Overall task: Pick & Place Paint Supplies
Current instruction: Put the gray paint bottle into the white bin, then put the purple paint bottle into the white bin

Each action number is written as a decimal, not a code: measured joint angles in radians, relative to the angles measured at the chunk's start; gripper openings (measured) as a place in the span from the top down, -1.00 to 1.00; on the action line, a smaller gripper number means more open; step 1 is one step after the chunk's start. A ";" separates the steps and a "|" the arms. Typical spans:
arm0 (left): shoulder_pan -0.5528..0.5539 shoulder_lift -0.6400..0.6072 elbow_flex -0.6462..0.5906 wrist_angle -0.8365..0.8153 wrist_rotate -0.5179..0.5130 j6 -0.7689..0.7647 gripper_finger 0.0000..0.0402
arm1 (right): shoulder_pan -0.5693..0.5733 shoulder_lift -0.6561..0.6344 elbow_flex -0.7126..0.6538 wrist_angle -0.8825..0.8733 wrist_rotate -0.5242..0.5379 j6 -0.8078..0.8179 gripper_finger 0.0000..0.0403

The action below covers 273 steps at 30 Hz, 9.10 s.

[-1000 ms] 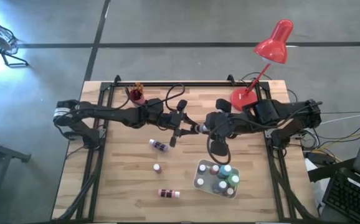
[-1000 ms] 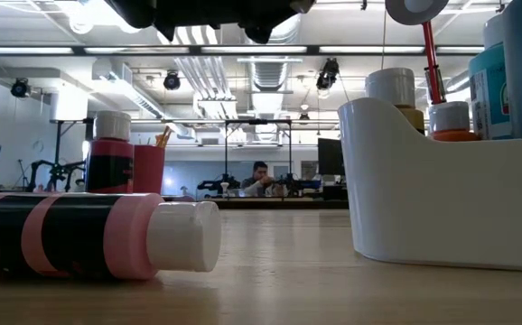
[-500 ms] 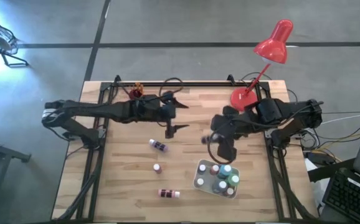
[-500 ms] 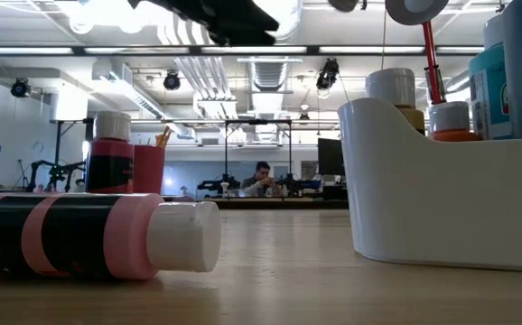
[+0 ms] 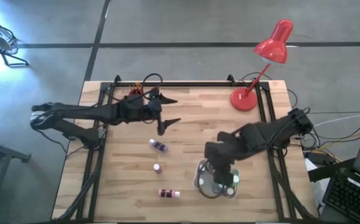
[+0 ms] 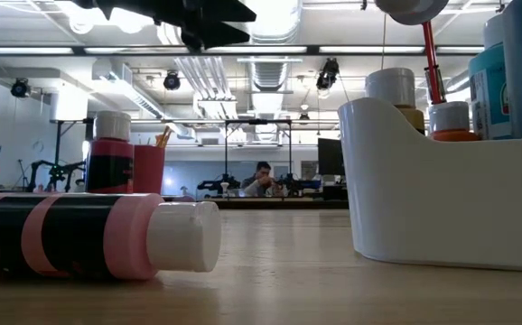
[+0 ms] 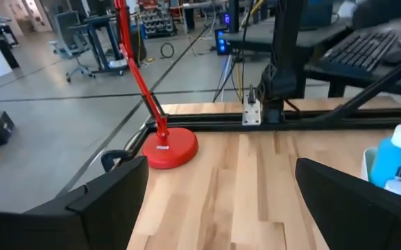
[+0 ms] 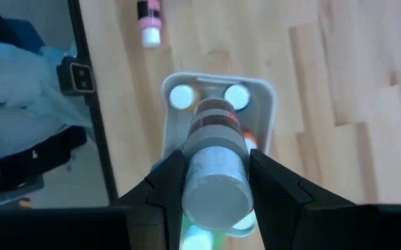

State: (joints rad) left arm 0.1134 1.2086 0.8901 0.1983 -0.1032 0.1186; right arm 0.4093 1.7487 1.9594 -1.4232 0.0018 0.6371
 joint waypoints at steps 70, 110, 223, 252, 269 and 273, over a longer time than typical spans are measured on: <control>0.000 -0.067 -0.012 0.009 0.002 -0.094 -0.84 | -0.007 0.215 -0.356 0.286 -0.002 0.009 0.40; -0.001 -0.068 -0.012 -0.091 0.032 -0.126 -0.84 | -0.013 0.202 -0.064 -0.083 0.137 -0.026 0.03; -0.126 0.149 0.128 -0.318 0.076 0.030 0.49 | -0.044 -0.137 -0.152 -0.024 0.592 -0.056 0.44; -0.110 0.183 -0.031 1.354 0.450 -0.306 0.49 | 0.009 -0.381 -0.680 1.578 0.662 -0.932 0.00; -0.113 0.353 0.293 1.354 0.619 -0.380 0.49 | 0.009 -0.310 -0.675 1.918 0.513 -1.236 -0.28; -0.113 0.364 0.333 1.332 0.646 -0.382 0.49 | 0.009 -0.292 -0.675 1.997 0.513 -1.311 -0.25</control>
State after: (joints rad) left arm 0.0006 1.5726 1.2227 1.5305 0.5433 -0.2629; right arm 0.4187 1.4571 1.2842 0.5743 0.5148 -0.6739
